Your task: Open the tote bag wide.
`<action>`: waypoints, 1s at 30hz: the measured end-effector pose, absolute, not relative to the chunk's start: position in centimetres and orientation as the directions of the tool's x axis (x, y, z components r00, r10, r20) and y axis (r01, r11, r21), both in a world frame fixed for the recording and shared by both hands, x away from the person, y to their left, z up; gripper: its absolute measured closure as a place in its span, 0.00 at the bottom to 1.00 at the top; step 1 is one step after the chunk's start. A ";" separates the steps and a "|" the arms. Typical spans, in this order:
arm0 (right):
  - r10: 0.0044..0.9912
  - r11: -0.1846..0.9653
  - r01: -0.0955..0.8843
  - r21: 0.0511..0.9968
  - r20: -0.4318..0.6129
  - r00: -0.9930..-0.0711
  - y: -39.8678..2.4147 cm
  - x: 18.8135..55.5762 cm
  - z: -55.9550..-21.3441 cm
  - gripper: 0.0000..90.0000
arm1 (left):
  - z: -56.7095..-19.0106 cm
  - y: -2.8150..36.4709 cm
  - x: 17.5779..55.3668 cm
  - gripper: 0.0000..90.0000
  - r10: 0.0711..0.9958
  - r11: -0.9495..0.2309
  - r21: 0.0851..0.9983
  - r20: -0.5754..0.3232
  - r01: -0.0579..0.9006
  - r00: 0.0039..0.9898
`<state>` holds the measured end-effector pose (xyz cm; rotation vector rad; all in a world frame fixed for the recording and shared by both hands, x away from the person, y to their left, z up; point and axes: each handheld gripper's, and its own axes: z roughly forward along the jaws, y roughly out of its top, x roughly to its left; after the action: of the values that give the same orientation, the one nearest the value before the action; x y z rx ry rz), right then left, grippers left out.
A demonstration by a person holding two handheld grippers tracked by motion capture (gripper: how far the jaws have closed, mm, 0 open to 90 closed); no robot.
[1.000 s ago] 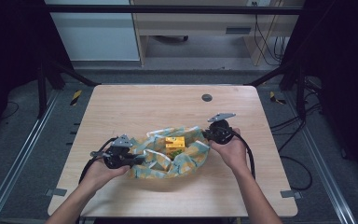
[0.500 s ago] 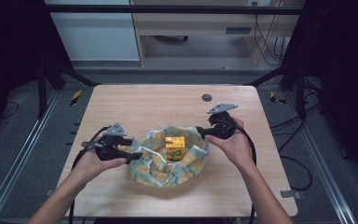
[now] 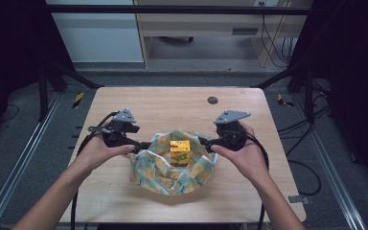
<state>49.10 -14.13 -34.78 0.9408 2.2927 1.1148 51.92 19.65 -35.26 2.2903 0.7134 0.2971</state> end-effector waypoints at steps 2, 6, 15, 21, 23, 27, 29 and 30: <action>0.711 0.458 0.386 0.801 -0.069 -0.700 -14.2 47.5 -35.6 0.26 | -35.3 19.3 52.1 0.24 0.561 -0.614 0.675 0.010 0.409 0.827; 0.696 0.470 0.390 0.792 -0.060 -0.716 -13.9 46.0 -36.8 0.25 | -36.4 18.7 52.8 0.24 0.568 -0.647 0.632 0.027 0.426 0.822; 0.703 0.437 0.429 0.791 -0.003 -0.711 -13.2 43.8 -40.2 0.13 | -39.7 18.0 55.1 0.23 0.611 -0.650 0.587 0.027 0.482 0.791; 0.726 0.402 0.450 0.797 0.022 -0.687 -12.6 44.1 -42.3 0.08 | -41.1 16.9 55.4 0.24 0.596 -0.677 0.568 0.050 0.468 0.802; 0.729 0.395 0.466 0.792 0.038 -0.683 -12.5 44.3 -43.0 0.08 | -41.3 16.8 55.3 0.26 0.601 -0.673 0.577 0.060 0.463 0.797; 0.694 0.458 0.462 0.759 0.020 -0.720 -11.8 44.4 -44.0 0.07 | -41.8 16.8 55.5 0.37 0.600 -0.669 0.577 0.045 0.469 0.799; 0.691 0.463 0.464 0.755 0.020 -0.723 -11.7 44.3 -44.1 0.11 | -42.1 16.8 55.5 0.46 0.604 -0.661 0.582 0.038 0.474 0.796; 0.684 0.472 0.459 0.753 0.017 -0.730 -11.6 44.3 -44.3 0.18 | -42.3 16.8 55.5 0.46 0.603 -0.661 0.584 0.040 0.471 0.796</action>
<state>44.28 -11.62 -44.27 0.9736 2.4360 1.1159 55.46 16.82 -42.28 2.4178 0.7951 0.3098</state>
